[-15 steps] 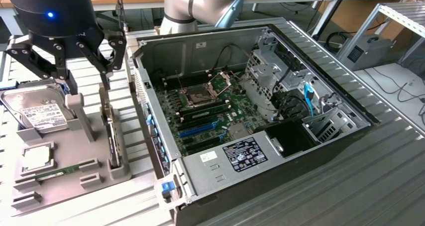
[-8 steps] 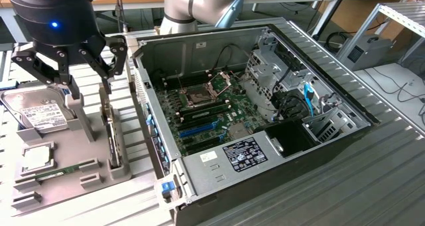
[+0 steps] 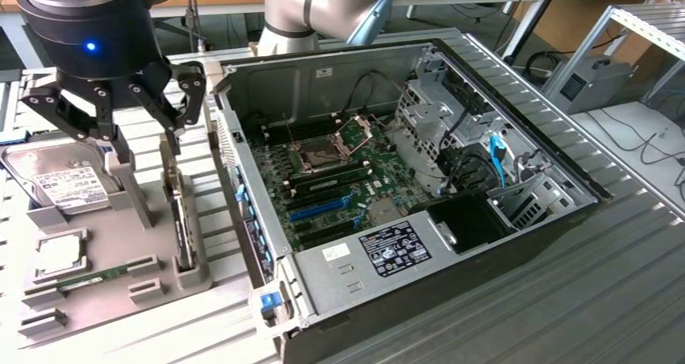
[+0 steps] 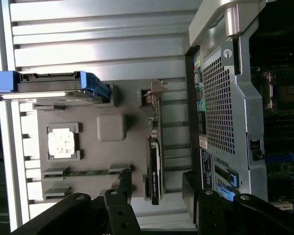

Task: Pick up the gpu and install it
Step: 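Pick up the gpu and move the gpu toward the slot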

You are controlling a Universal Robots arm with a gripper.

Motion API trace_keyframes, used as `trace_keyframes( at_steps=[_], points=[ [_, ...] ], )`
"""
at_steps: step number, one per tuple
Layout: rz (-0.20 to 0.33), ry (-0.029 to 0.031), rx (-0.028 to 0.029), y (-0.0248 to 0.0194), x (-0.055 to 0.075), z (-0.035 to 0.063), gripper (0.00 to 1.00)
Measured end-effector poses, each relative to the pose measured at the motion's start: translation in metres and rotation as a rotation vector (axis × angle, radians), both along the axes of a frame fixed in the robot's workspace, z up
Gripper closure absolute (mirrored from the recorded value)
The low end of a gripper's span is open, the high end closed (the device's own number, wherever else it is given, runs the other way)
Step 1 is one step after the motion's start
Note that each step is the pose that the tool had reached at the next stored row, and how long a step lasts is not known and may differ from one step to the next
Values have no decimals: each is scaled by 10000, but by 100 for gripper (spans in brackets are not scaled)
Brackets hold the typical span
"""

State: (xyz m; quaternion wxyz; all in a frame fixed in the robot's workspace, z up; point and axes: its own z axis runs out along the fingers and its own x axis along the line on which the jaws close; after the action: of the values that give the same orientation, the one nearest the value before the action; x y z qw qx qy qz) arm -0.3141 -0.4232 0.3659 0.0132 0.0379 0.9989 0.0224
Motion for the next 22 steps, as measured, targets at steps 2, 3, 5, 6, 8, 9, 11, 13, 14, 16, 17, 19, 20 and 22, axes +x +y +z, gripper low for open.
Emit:
trace_keyframes(
  at_steps=[2,3,5,6,8,9,11,13,14,16,17,19,20,22],
  points=[
    [0,-1,1,0,0,-8,46],
    [0,-1,1,0,0,-13,46],
    [0,-3,3,0,0,-33,46],
    [0,-2,2,0,0,-50,46],
    [0,0,1,0,0,-123,46],
    [0,0,1,0,0,-160,46],
    [0,-1,2,0,0,-205,46],
    [0,-1,2,0,0,-238,46],
    [0,-1,2,0,0,-256,46],
    [0,-1,2,0,0,-292,46],
    [0,-1,2,0,0,-311,46],
    [0,-1,2,0,0,-354,46],
    [0,-1,1,0,0,-368,46],
    [0,-1,2,0,0,-395,46]
  ],
)
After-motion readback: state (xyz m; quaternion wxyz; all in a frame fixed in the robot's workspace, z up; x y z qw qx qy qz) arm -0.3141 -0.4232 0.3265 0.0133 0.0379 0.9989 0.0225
